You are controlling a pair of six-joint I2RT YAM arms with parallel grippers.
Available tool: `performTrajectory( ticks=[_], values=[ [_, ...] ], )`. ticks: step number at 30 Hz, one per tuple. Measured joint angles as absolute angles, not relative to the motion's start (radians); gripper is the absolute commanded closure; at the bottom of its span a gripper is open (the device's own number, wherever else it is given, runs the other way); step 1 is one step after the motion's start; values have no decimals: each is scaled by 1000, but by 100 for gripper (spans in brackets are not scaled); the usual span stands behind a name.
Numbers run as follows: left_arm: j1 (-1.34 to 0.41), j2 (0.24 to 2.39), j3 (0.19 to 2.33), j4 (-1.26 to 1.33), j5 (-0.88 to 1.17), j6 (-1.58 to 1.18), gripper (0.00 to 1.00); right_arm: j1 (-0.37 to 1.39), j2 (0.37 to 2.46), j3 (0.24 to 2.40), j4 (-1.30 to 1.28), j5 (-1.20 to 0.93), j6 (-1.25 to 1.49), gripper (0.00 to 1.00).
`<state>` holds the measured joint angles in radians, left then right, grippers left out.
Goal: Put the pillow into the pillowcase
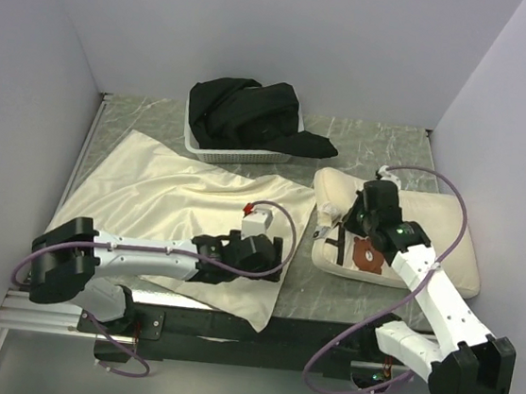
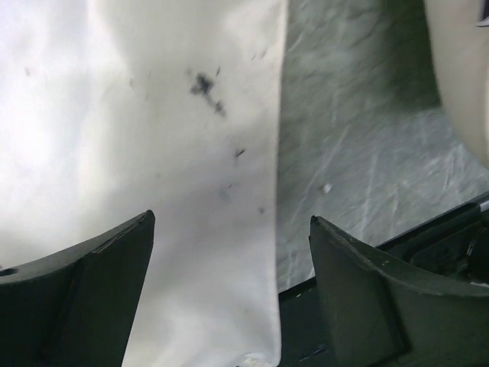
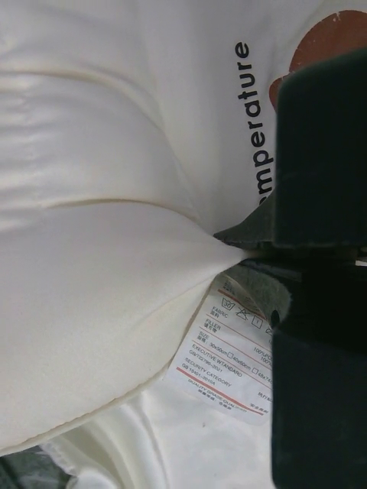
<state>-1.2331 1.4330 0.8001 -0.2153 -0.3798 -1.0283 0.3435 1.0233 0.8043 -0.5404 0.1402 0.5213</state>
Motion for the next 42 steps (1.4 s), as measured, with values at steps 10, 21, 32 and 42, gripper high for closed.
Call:
performTrajectory(
  ticks=[10,21,32,42],
  values=[
    [-1219,1661,1103,-345,-426,-799,35,178,996,853,-553,8,511,100],
    [-1219,1897,1250,-384,-424,-687,46,136,943,853,-564,-36,512,100],
    [-1212,1929,1254,-375,-424,-684,67,132,932,844,-564,-54,512,100],
    [-1176,1906,1208,-331,-408,-704,89,132,914,810,-557,-76,512,100]
  ],
)
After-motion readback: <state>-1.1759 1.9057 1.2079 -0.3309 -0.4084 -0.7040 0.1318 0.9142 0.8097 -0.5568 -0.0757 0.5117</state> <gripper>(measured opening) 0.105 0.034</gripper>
